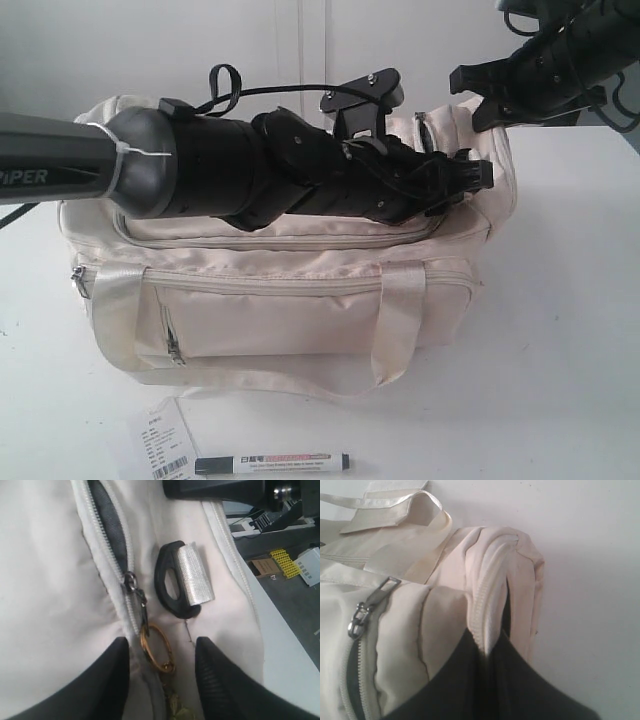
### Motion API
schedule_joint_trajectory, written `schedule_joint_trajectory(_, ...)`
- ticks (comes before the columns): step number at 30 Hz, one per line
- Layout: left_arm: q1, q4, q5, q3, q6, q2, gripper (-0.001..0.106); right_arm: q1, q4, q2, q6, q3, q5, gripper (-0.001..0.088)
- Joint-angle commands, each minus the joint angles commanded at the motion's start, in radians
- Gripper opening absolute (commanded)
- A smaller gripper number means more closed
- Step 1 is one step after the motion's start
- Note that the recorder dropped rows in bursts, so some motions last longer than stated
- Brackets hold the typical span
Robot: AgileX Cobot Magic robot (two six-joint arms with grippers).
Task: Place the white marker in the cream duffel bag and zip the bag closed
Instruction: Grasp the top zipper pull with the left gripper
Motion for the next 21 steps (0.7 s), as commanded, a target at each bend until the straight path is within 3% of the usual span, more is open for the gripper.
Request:
schedule_joint_trajectory(3, 0.000, 0.000, 0.025, -0.025, 0.000, 0.012, 0.047, 0.000, 0.000, 0.000, 0.000, 0.000, 0.000, 0.0000)
schedule_joint_trajectory(4, -0.005, 0.000, 0.025, -0.034, 0.002, 0.012, 0.041, 0.000, 0.000, 0.000, 0.000, 0.000, 0.000, 0.0000)
schedule_joint_trajectory(8, -0.005, 0.000, 0.032, -0.050, 0.032, 0.002, 0.000, 0.000, 0.000, 0.000, 0.000, 0.000, -0.002, 0.0000)
schedule_joint_trajectory(21, 0.005, 0.000, 0.079, -0.050, 0.033, -0.024, 0.000, 0.000, 0.000, 0.000, 0.000, 0.000, -0.002, 0.0000)
